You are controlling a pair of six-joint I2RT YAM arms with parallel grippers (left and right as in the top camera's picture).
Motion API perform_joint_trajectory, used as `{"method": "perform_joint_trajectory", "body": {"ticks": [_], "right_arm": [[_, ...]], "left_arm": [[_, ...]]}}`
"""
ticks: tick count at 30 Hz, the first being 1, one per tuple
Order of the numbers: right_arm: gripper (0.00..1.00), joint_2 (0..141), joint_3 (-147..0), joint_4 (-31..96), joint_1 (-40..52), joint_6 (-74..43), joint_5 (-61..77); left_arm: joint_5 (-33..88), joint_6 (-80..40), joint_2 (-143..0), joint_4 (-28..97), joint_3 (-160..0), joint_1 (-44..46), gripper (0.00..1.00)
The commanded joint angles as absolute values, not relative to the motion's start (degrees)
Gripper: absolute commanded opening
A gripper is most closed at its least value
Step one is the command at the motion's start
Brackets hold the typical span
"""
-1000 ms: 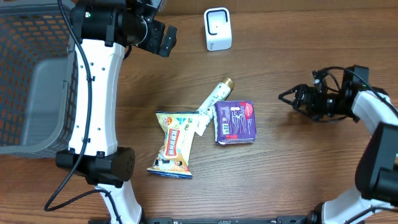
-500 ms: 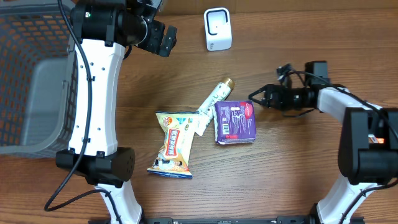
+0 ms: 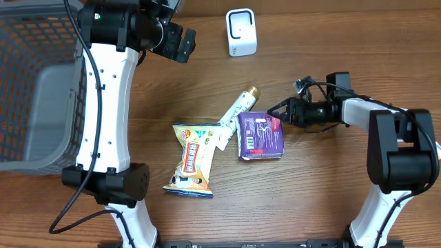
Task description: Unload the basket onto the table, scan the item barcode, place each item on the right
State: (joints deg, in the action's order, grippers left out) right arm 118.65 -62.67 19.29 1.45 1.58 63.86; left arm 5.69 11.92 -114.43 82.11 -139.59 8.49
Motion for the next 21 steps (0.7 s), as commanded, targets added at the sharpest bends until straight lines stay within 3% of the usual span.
{"method": "perform_joint_trajectory", "body": {"ticks": [1,11,17,21], "right_arm": [[1.00,120.6,-62.7,20.2,2.9,4.5,64.7],[0.99,120.6,-62.7,28.1,3.5,15.5,66.1],[0.63,120.6,-62.7,28.1,3.6,16.4,66.2],[0.51,120.6,-62.7,28.4,3.8,17.1,66.7]], "left_arm": [[5.5,11.1,-114.0,82.1,-139.9,8.3,1.00],[5.5,11.1,-114.0,82.1,-139.9,8.3,1.00],[5.5,11.1,-114.0,82.1,-139.9,8.3,1.00],[5.5,11.1,-114.0,82.1,-139.9,8.3,1.00]]}}
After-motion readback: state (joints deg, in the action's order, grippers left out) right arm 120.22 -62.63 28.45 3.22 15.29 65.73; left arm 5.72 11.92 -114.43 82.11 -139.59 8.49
